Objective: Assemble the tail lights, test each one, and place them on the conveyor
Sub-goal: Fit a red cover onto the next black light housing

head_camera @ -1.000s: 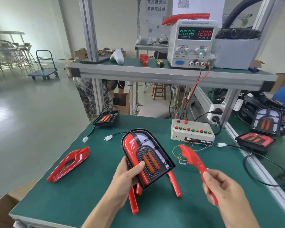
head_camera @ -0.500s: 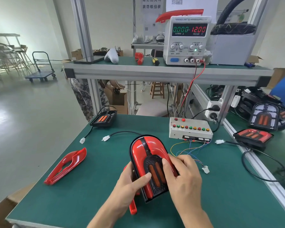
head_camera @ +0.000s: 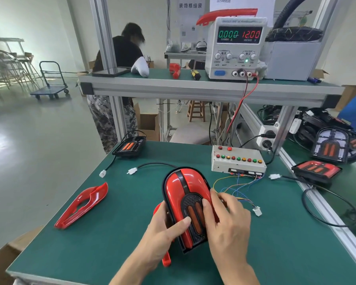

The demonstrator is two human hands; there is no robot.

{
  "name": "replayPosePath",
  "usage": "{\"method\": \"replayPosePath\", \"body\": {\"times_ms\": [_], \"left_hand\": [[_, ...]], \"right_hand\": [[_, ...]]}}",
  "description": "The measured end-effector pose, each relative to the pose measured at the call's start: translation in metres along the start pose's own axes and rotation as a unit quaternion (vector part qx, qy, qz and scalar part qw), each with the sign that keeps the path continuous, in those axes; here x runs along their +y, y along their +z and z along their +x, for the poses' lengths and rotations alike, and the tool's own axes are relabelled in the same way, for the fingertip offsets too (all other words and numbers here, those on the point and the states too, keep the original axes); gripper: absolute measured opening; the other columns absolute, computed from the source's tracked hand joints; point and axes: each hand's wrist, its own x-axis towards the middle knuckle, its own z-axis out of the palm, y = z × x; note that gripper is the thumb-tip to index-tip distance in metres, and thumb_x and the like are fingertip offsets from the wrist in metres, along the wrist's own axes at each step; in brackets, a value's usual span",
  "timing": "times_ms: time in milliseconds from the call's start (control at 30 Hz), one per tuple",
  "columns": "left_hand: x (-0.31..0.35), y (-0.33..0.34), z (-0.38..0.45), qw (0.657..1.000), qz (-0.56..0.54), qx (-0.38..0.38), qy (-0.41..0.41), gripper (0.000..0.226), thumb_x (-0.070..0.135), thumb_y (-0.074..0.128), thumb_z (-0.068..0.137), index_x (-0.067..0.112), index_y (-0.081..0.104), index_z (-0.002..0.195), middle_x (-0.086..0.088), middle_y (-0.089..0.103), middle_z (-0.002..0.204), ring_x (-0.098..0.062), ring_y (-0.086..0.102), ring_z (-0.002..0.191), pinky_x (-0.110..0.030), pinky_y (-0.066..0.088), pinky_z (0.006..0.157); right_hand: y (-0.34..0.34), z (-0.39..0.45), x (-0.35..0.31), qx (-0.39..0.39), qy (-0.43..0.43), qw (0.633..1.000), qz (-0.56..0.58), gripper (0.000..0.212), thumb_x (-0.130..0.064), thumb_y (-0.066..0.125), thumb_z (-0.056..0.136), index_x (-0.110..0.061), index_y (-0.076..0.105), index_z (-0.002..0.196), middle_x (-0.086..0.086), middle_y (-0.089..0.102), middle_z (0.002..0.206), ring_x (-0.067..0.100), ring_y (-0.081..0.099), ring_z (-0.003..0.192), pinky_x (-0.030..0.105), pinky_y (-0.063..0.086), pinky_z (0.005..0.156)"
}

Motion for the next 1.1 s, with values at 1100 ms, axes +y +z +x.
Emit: {"method": "replayPosePath", "body": {"times_ms": [1100], "left_hand": [[0.012, 0.001, -0.002, 0.998, -0.026, -0.040, -0.042, 0.056, 0.034, 0.075, 0.089, 0.015, 0.052, 0.136, -0.011, 0.068, 0.130, -0.032, 0.065, 0.121, -0.053, 0.050, 0.105]], "right_hand": [[-0.019, -0.009, 0.012, -0.239, 0.367, 0.782, 0.444, 0.052, -0.061, 0.057, 0.090, -0.013, 0.076, 0.088, 0.011, 0.055, 0.064, 0.019, 0.047, 0.055, 0.027, 0.041, 0.046]]}}
